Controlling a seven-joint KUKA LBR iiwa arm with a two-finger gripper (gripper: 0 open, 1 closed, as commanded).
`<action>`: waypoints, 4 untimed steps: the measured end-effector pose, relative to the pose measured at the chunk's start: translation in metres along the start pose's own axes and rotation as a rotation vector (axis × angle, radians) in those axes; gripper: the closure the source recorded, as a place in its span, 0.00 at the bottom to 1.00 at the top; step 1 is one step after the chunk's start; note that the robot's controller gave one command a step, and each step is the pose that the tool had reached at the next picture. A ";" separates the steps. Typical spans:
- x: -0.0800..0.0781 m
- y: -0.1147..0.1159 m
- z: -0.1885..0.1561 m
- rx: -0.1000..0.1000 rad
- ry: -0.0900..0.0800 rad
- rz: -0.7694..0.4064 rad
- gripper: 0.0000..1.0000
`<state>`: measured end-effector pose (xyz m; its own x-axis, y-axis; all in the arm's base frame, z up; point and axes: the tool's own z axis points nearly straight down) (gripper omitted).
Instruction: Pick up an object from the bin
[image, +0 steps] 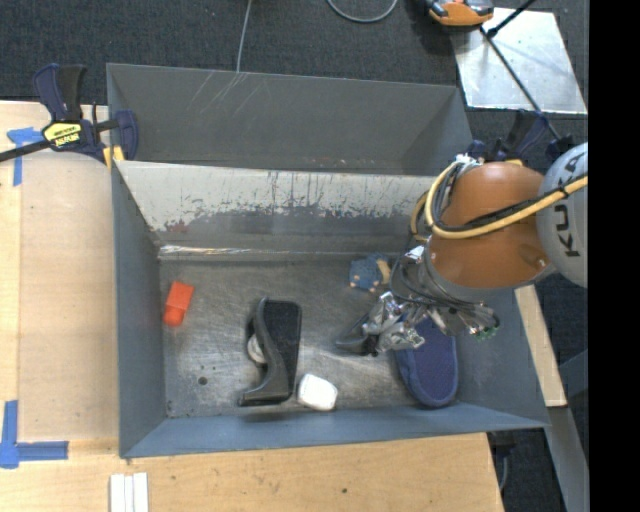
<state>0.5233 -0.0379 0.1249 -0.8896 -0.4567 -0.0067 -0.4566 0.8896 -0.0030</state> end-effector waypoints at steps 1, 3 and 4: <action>0.001 0.012 -0.035 0.000 0.001 -0.014 1.00; -0.026 0.004 -0.070 0.003 -0.004 -0.073 1.00; -0.020 -0.001 -0.132 0.003 -0.003 -0.050 1.00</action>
Offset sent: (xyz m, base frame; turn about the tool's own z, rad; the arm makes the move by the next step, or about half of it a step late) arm -0.0081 0.0105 0.0322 -0.0118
